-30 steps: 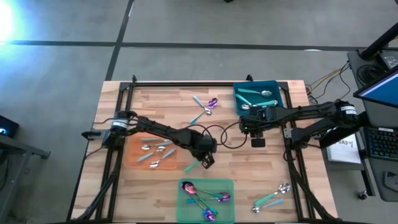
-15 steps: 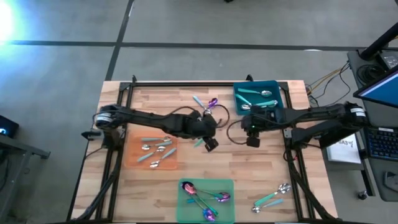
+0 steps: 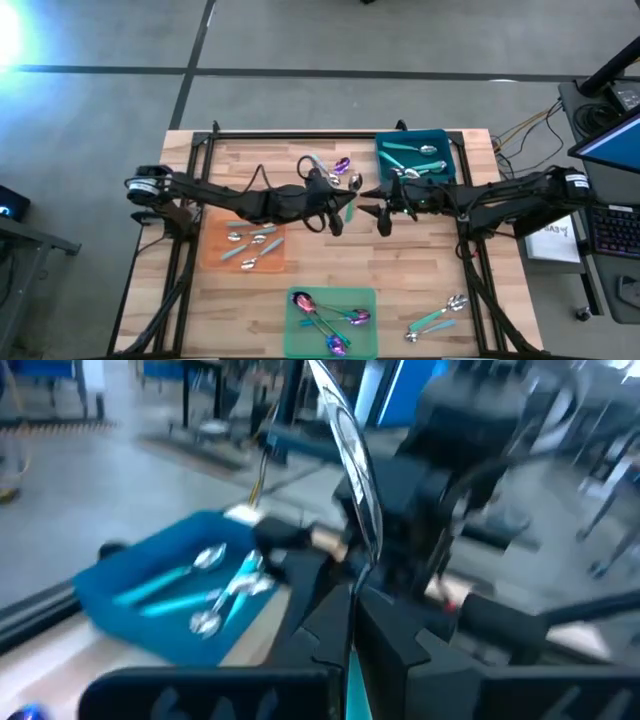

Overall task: Sort silverware by color (type)
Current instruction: Put the top green spoon into the blue bin

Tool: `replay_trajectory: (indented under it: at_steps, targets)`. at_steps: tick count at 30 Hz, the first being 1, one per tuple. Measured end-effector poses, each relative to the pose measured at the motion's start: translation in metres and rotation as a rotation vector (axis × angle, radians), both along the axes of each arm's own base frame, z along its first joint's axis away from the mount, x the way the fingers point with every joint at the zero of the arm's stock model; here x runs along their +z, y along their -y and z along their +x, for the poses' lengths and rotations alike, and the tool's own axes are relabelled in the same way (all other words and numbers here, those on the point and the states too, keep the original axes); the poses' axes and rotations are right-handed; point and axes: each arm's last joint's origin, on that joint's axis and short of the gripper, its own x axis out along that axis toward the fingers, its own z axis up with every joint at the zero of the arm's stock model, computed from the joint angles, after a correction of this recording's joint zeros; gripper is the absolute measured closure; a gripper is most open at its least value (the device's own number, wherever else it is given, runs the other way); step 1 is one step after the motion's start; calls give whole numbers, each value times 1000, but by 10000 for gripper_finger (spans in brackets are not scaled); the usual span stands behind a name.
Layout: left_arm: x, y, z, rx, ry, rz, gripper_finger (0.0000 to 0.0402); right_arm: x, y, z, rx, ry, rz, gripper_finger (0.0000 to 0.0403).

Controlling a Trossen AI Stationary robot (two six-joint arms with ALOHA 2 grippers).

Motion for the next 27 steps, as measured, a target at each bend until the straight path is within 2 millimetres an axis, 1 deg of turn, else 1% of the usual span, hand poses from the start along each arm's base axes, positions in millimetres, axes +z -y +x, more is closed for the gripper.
replay_trajectory:
  at_steps: [2,4,7,9,12,18,22,27]
  targets:
    - [-3,0,-2,-2,30,2,401,1,0,4,-2,1,4,210]
    - [-5,-1,-2,-1,24,21,401,8,0,9,-4,26,8,199]
    - [-5,-2,-2,-3,21,59,401,11,1,17,8,22,17,190]
    - [-3,-2,-2,-3,25,67,401,9,0,19,20,-7,23,188]
    - [-1,-2,-4,-7,15,106,401,13,0,21,40,-5,39,188]
    - [-4,-6,-4,0,-35,118,401,24,-5,23,164,29,103,188]
    - [-1,-9,-4,5,-5,116,401,30,-5,26,182,42,117,188]
    - [2,-10,-3,-33,36,111,402,36,-4,33,181,60,107,188]
